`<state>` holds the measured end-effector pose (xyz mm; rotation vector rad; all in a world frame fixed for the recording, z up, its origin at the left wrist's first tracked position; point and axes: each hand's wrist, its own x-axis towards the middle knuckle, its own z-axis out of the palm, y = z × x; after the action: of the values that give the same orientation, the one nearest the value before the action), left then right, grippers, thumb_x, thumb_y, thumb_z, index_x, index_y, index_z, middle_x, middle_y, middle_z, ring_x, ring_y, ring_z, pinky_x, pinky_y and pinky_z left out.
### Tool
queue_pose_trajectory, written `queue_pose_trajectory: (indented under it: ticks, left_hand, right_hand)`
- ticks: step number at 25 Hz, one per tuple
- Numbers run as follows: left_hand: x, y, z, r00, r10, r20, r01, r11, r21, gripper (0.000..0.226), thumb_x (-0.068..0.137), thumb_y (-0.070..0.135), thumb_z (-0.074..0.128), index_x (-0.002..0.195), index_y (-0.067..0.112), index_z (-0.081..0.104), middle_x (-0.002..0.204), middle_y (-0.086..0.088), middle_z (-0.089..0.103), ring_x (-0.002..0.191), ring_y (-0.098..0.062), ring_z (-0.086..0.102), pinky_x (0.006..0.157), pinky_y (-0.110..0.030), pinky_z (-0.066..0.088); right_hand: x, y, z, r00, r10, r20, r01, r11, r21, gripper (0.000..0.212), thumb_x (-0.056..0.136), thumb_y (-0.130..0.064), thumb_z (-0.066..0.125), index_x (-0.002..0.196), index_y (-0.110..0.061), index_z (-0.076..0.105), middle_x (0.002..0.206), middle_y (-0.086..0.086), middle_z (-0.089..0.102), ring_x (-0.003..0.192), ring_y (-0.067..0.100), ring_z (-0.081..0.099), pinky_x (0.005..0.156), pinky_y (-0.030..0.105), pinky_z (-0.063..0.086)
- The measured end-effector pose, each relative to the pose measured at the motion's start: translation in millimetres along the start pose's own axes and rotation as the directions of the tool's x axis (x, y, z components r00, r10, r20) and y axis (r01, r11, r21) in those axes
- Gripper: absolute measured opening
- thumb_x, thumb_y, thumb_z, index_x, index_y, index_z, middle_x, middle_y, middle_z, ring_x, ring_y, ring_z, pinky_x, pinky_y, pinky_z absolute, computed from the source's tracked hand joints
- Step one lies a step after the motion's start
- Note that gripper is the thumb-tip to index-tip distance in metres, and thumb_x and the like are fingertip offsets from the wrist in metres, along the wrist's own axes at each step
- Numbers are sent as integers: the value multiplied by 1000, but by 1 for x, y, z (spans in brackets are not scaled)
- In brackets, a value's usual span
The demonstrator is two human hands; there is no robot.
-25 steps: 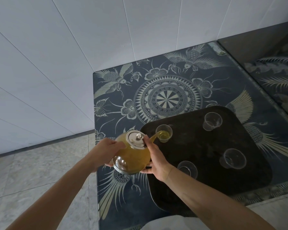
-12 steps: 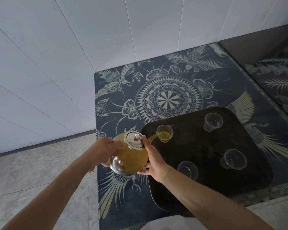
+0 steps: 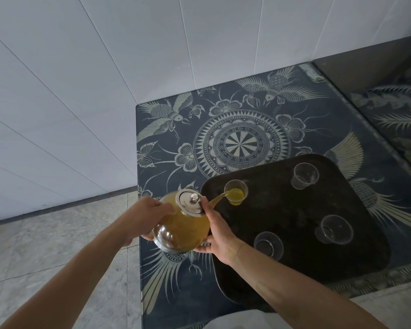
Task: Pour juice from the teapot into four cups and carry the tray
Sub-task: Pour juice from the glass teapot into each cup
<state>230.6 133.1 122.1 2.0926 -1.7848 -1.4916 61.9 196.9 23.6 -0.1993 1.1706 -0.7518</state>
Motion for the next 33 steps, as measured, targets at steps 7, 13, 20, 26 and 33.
queue_pose_trajectory:
  ticks: [7, 13, 20, 26, 33]
  left_hand:
    - [-3, -1, -4, 1000, 3, -1, -3, 1000, 11, 38, 90, 29, 63, 86, -7, 72, 66, -12, 53, 47, -16, 46, 54, -28, 48]
    - [-5, 0, -3, 1000, 6, 3, -6, 1000, 6, 35, 91, 29, 64, 84, -4, 74, 63, -10, 54, 42, -12, 46, 50, -27, 47]
    - [-7, 4, -3, 1000, 7, -14, -7, 999, 35, 31, 92, 29, 63, 75, 6, 74, 40, 4, 54, 34, -4, 48, 44, -22, 47]
    - [-8, 5, -3, 1000, 7, -12, -6, 999, 32, 31, 92, 29, 62, 71, 9, 74, 39, 4, 53, 31, -4, 48, 45, -22, 46]
    - [-6, 2, -3, 1000, 7, -8, -7, 999, 31, 31, 90, 32, 64, 73, 9, 75, 51, -3, 59, 39, -9, 52, 43, -23, 48]
  right_hand:
    - [-1, 0, 3, 1000, -5, 12, 5, 1000, -18, 99, 61, -84, 60, 142, -30, 46, 141, 9, 56, 125, 39, 56, 105, 61, 49]
    - [-2, 1, 2, 1000, -7, 11, 7, 1000, -18, 96, 64, -84, 59, 142, -30, 46, 141, 8, 57, 124, 38, 57, 104, 59, 49]
    - [-3, 1, 2, 1000, -6, 12, 7, 1000, -16, 96, 64, -84, 58, 143, -30, 46, 141, 8, 57, 124, 38, 57, 104, 58, 50]
    - [-2, 3, 3, 1000, -9, 12, 9, 1000, -21, 97, 62, -85, 58, 141, -30, 48, 139, 8, 59, 123, 37, 59, 105, 59, 49]
    - [-3, 3, 3, 1000, -12, 7, 12, 999, -29, 95, 62, -86, 58, 139, -30, 50, 138, 8, 60, 122, 36, 60, 100, 55, 53]
